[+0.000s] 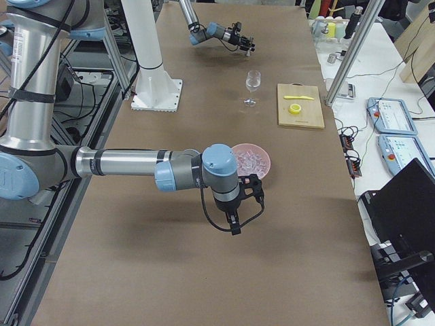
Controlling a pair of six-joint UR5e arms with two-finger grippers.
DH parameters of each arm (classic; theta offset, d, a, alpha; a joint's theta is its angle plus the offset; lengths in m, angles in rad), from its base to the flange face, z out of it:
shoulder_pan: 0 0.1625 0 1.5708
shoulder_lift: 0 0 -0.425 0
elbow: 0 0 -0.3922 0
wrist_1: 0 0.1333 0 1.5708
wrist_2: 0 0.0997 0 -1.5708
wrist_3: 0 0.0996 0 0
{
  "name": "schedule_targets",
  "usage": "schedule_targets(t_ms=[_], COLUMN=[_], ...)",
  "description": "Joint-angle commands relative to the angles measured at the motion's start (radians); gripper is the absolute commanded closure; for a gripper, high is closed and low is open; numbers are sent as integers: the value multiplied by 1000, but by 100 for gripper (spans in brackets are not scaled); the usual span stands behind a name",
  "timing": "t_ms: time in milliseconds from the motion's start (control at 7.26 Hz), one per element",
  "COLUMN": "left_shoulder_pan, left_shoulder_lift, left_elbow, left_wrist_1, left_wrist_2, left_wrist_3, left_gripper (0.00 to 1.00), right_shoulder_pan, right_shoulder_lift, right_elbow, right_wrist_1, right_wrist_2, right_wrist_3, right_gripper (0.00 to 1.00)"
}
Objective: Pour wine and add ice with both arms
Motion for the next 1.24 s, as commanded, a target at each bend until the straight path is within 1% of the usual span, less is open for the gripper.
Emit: schedule_targets(t_ms=[0,138,413,689,827,965,1103], left_shoulder_pan=[0,0,2,0,0,2,0], left_shoulder_lift=[0,0,2,3,2,-4,-21], left_elbow=[4,4,4,0,-11,-35,-98], left_wrist_1=[-3,-3,-7,-17,-21,-21,-23], left_wrist_2=[0,0,0,0,0,1,1], left_wrist_3=[0,0,0,1,1,59,192], left_gripper=[53,59,82,98,100,100,100], right_shoulder_pan=[0,0,0,0,0,0,0], right_shoulder_lift=[0,0,0,0,0,0,0], right_elbow=[0,0,0,0,0,0,0], right_wrist_1=[0,0,0,0,0,0,0], right_wrist_2=[0,0,2,2,2,3,3], right_wrist_3=[0,-1,-1,0,1,1,1], right_gripper=[0,0,0,0,0,0,0])
